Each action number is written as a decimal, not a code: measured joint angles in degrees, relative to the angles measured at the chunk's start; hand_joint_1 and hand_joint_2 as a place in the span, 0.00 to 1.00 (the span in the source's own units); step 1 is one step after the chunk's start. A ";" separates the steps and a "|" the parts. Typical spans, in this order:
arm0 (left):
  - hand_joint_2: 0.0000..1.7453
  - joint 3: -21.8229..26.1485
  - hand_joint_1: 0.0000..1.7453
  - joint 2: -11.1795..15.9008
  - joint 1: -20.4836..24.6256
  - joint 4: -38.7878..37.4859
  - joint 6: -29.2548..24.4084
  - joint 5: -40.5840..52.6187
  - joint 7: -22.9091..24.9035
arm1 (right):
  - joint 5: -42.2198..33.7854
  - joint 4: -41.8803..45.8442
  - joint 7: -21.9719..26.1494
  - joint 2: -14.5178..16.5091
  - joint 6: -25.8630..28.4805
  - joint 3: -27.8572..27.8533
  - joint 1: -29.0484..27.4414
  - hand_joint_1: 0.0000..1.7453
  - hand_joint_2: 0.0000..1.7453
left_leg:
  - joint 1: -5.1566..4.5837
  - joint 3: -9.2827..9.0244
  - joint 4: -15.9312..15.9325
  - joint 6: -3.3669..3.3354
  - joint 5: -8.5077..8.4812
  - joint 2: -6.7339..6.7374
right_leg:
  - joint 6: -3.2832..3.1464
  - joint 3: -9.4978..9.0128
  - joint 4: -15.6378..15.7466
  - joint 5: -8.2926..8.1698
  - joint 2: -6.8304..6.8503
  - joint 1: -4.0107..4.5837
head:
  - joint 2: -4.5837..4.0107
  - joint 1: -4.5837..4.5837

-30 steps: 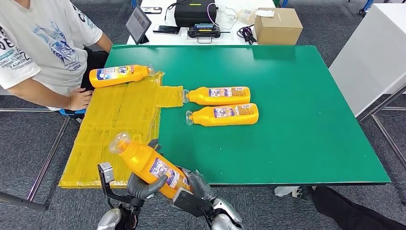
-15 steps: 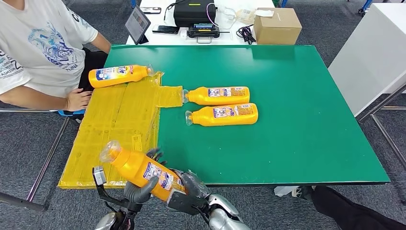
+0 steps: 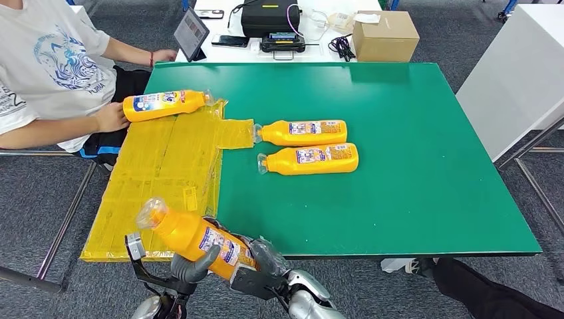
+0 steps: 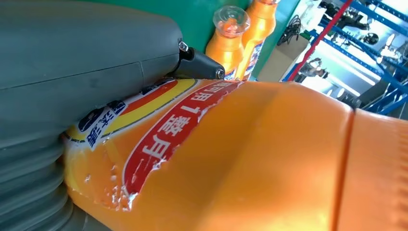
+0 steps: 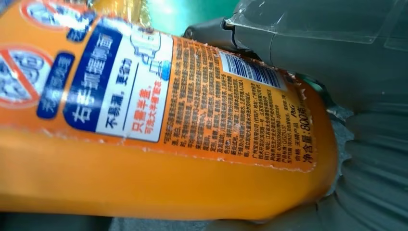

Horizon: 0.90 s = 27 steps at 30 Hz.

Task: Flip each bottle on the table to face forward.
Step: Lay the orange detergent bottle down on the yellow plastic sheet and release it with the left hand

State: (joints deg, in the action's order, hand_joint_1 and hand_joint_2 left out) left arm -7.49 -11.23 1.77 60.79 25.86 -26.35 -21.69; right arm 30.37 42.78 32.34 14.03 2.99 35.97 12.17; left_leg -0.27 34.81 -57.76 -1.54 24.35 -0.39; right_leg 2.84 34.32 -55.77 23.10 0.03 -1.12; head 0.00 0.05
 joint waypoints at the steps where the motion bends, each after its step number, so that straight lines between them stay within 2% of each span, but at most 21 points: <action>1: 1.00 0.00 1.00 -0.01 -0.08 0.36 -0.64 0.68 -0.27 | -0.13 0.17 -0.27 0.04 0.17 -0.03 -0.20 0.00 0.00 | 0.00 0.00 0.00 0.00 0.00 0.00 | 0.00 0.00 0.00 0.00 0.00 0.00 | 0.00 -0.01; 6: 1.00 -0.02 1.00 -0.66 -0.80 4.50 -5.99 5.76 -2.64 | -3.42 4.53 -1.36 0.26 0.99 -1.10 -2.71 0.00 0.00 | 0.00 0.02 0.00 0.00 0.00 -0.03 | 0.00 -0.01 0.00 0.00 0.00 0.00 | 0.00 -0.01; 11: 1.00 0.19 1.00 -0.87 -0.80 7.49 -7.21 6.59 -3.01 | -4.29 8.86 -1.93 0.22 0.72 -2.04 -4.76 0.00 0.00 | 0.00 0.02 0.00 0.00 0.00 -0.03 | 0.00 -0.01 0.00 0.00 0.00 0.00 | 0.00 -0.01; 14: 1.00 0.21 1.00 -0.97 -0.76 8.79 -9.97 9.56 -4.78 | -6.63 11.29 -0.80 0.13 -0.04 -2.74 -6.00 0.00 0.00 | 0.00 0.03 0.00 0.00 0.00 -0.05 | 0.00 -0.01 -0.01 0.00 0.01 0.00 | 0.00 -0.01; 18: 1.00 0.54 1.00 -0.96 -0.11 11.28 -15.09 14.52 -7.09 | -10.42 18.58 0.19 -0.86 -3.35 -3.81 -8.89 0.00 0.00 | 0.00 0.05 0.00 0.00 0.00 -0.07 | 0.00 -0.01 -0.01 0.00 0.01 0.00 | 0.00 -0.01; 21: 1.00 1.82 1.00 -0.86 1.17 12.67 -18.91 16.75 -7.74 | -9.46 25.44 1.24 -1.84 -2.90 -4.19 -11.18 0.00 0.00 | 0.00 0.05 0.00 0.00 0.00 -0.09 | 0.00 -0.01 -0.01 0.00 0.02 0.00 | 0.00 0.00; 24: 1.00 3.18 1.00 -0.74 2.41 13.84 -25.57 21.48 -9.27 | -7.64 33.45 3.25 -2.51 1.28 -4.34 -13.60 0.00 0.00 | 0.00 0.05 0.00 0.00 -0.01 -0.11 | 0.00 -0.01 -0.01 0.00 0.03 0.00 | 0.00 -0.01; 27: 1.00 4.70 1.00 -0.38 4.49 14.45 -38.30 32.33 -12.28 | -8.16 41.93 4.68 -2.78 6.62 -4.48 -15.82 0.00 0.00 | 0.01 0.05 0.00 0.00 -0.01 -0.11 | 0.00 -0.02 -0.01 0.00 0.02 0.00 | 0.00 -0.01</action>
State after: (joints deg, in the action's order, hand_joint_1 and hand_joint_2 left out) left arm -2.79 -11.62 6.26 75.23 -12.44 5.98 -33.97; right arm 22.21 84.71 37.02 11.25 9.62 31.49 -3.65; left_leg -0.27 34.86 -57.76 -1.55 24.35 -0.50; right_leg 2.84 34.31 -55.79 23.09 0.05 -1.12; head 0.00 0.04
